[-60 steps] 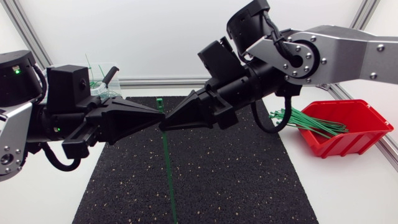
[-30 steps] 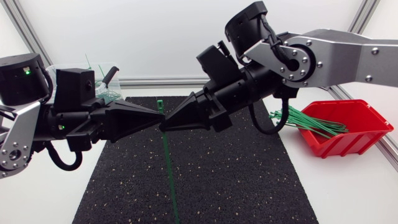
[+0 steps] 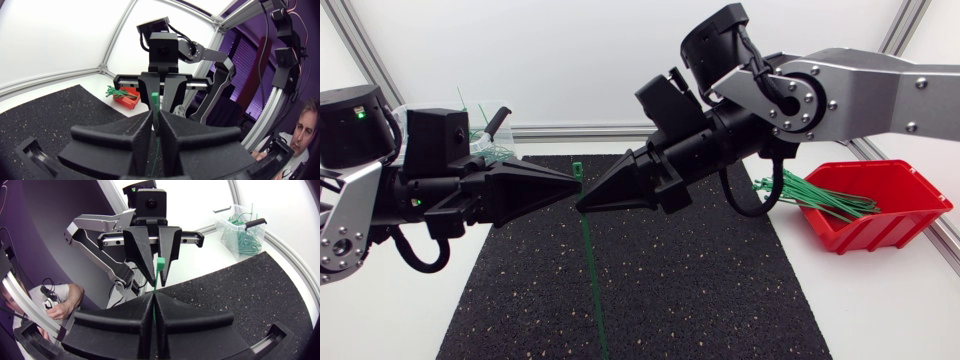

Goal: Take a green cable tie from the red box, thread the tail through the head to close it, then place it in the transparent bin on the left.

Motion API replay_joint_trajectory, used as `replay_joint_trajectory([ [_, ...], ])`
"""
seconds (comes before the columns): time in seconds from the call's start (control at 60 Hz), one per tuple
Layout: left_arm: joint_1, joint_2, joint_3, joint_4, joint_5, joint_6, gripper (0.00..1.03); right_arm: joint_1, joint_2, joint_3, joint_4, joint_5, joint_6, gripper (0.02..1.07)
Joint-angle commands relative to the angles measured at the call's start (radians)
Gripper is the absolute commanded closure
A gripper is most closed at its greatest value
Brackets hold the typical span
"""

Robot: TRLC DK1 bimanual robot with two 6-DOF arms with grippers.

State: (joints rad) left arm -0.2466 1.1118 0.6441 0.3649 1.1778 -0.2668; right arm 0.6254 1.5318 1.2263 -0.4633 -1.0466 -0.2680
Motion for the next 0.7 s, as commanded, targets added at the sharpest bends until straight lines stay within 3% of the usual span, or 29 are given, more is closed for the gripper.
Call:
replay_joint_trajectory([
  [0.0, 0.010, 0.000, 0.025, 0.016, -0.003, -0.022, 0.89, 0.007, 0.010, -0.027, 0.000, -0.007, 0.023, 1.02],
  [0.167, 0.007, 0.000, 0.023, 0.017, -0.003, -0.022, 0.90, 0.011, 0.016, -0.027, 0.002, -0.007, 0.024, 1.02],
  [0.367, 0.001, 0.000, 0.023, 0.020, -0.001, -0.023, 1.00, 0.013, 0.021, -0.027, 0.003, -0.009, 0.026, 1.02],
  [0.683, -0.003, -0.001, 0.026, 0.019, 0.009, -0.037, 1.00, 0.016, 0.030, -0.022, 0.005, -0.010, 0.027, 1.02],
])
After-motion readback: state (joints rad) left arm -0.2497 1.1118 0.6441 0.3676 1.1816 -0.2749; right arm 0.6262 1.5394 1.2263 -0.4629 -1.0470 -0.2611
